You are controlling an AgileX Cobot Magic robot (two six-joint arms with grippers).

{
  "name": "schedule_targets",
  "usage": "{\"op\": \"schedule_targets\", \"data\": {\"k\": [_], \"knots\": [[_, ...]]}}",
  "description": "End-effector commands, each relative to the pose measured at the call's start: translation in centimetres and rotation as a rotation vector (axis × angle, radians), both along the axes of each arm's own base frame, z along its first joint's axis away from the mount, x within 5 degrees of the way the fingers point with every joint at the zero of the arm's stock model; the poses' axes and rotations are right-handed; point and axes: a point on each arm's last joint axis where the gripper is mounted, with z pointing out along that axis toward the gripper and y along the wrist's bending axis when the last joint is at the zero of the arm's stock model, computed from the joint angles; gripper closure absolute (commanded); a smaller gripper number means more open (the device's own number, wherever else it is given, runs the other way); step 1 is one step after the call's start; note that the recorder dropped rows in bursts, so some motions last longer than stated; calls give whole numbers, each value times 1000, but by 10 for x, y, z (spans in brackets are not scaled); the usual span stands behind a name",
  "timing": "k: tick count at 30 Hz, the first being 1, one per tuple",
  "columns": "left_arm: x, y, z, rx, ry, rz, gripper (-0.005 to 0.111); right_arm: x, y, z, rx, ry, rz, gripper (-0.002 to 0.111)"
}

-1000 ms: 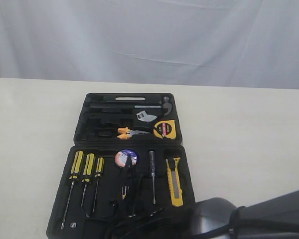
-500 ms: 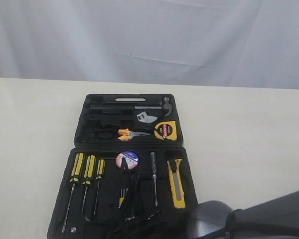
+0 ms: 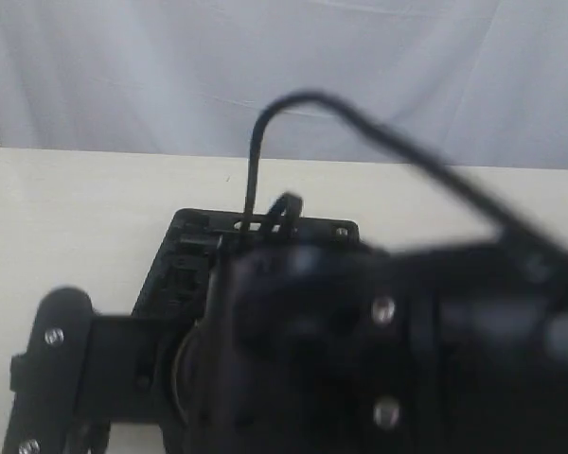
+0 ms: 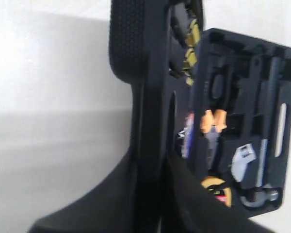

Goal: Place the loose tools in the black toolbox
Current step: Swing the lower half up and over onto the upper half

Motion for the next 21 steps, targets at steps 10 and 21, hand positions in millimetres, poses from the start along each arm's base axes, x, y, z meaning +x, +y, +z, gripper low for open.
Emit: {"op": "schedule_targets", "data": {"k": [10, 21], "knots": [[0, -1, 0, -11, -9, -5, 107, 107, -84, 66, 272, 26, -129, 109], [0, -1, 0, -11, -9, -5, 107, 228, -197, -90, 525, 316, -356, 109]]}}
